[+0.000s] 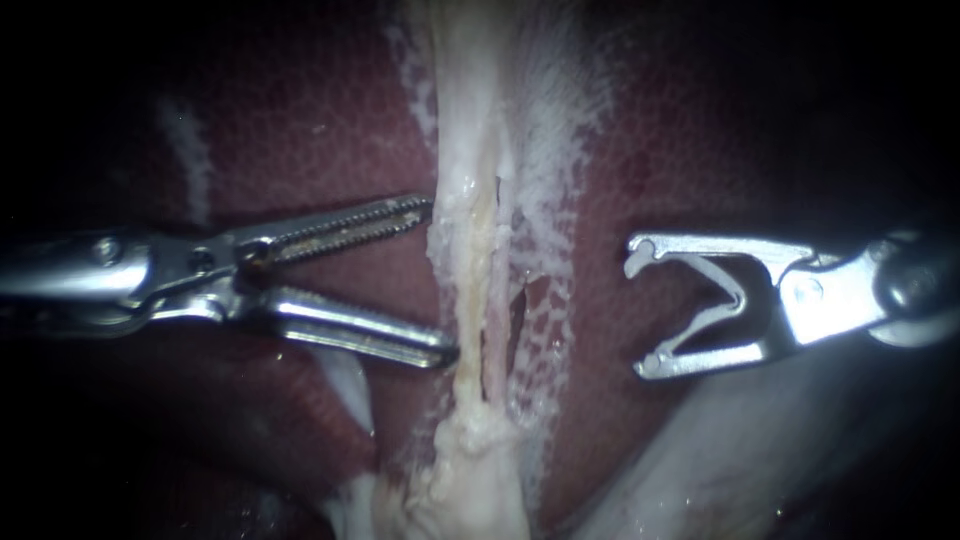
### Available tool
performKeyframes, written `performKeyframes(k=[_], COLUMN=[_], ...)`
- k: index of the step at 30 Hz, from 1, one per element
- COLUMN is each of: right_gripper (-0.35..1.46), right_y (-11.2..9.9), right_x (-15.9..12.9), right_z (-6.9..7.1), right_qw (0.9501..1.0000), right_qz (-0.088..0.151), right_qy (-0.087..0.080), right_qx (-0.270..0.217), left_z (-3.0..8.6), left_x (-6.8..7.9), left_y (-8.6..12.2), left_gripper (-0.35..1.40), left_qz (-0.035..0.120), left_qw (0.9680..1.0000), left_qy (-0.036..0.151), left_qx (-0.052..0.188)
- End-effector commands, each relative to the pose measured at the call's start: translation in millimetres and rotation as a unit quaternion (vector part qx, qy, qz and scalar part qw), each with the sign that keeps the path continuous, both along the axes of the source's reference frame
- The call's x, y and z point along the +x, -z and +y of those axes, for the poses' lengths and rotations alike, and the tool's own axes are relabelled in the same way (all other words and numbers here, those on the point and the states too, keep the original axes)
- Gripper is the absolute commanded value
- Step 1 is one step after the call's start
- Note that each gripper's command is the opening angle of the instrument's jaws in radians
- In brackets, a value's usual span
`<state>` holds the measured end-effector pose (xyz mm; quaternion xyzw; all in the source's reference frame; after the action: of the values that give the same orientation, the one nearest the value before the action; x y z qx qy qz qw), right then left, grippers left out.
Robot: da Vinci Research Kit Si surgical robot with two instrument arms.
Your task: Grabbing gallbladder
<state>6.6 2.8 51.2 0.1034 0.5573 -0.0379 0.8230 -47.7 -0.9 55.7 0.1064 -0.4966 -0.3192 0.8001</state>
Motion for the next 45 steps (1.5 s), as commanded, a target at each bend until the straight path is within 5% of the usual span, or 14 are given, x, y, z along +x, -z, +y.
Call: performKeyframes(k=[1, 13, 23, 45], right_gripper=[0.6, 0.6, 0.6, 0.6], right_y=[0.0, -0.1, -0.1, -0.1], right_x=[0.0, 0.1, 0.2, 0.2], right_z=[0.0, 0.0, 0.0, 0.0], right_qw=[1.0, 1.0, 1.0, 1.0], right_qz=[0.0, 0.0, 0.0, 0.0], right_qy=[0.0, 0.0, 0.0, 0.0], right_qx=[0.0, 0.0, 0.0, 0.0], left_z=[0.1, 1.2, 1.6, 1.7], left_x=[0.0, -0.2, 0.1, 0.8], left_y=[-0.2, -1.1, -1.3, -1.5], left_gripper=[0.64, 0.49, -0.35, -0.35], left_qz=[0.002, 0.01, 0.011, 0.026], left_qw=[1.0, 0.9997, 0.999, 0.998], left_qy=[0.0, 0.019, 0.029, 0.039], left_qx=[-0.001, 0.009, 0.032, 0.042])
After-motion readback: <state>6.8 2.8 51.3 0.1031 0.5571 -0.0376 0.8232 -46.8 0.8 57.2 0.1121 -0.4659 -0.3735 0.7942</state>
